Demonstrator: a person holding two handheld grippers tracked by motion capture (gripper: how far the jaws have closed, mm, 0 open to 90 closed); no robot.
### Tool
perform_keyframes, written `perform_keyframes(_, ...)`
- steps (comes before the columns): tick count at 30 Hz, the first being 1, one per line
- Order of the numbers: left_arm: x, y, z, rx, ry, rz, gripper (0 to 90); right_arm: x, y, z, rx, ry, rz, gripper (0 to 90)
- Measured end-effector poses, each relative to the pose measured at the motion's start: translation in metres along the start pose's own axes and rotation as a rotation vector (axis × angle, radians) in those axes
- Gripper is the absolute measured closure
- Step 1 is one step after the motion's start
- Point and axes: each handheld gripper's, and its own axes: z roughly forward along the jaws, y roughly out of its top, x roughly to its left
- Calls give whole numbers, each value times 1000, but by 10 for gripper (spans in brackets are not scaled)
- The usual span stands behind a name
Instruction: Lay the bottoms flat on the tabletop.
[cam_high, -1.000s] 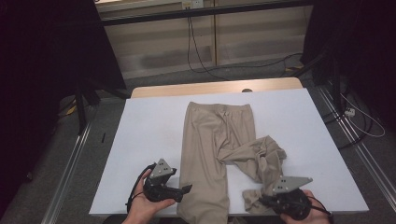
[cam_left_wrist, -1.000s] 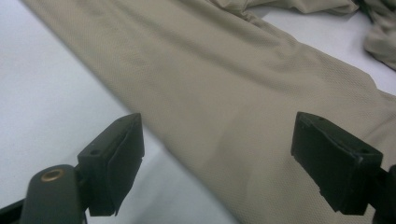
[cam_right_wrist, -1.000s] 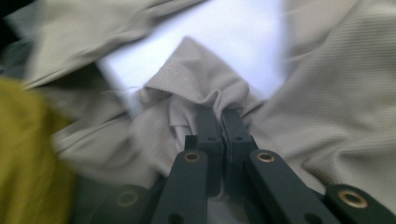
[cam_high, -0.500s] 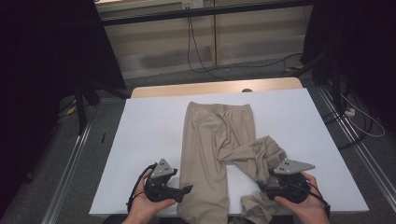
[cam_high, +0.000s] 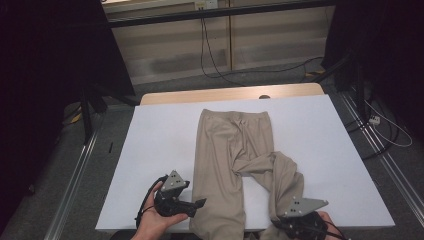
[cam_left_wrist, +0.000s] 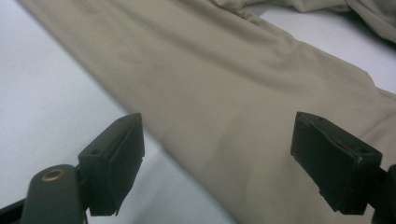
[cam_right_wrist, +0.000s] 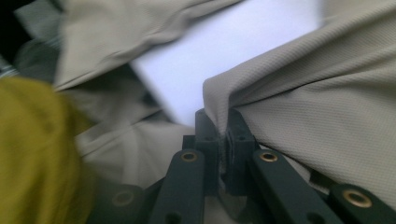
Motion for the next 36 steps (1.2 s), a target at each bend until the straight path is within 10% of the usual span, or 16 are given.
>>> perform_keyframes(4, 0, 0, 0, 2, -2, -1, 177, 9, -4, -1, 15, 16, -17, 731)
perform_keyframes(7, -1, 0, 0, 1, -1, 3, 177, 1, 2, -5, -48, -19, 13, 473)
perform_keyframes(10, 0, 0, 1, 2, 0, -2, 177, -15, 11, -7, -107, -44, 61, 408)
perform_keyframes(18, -1, 0, 0, 1, -2, 3, 177, -35, 36, 25, -56, -100, 30, 469)
perform_keyframes(23, 0, 0, 0, -1, -2, -3, 177, -24, 30, 28, -18, -101, -2, 871)
perform_keyframes(36, -1, 0, 0, 0, -1, 1, 179, 13, 1, 4, 13, 53, -53, 808)
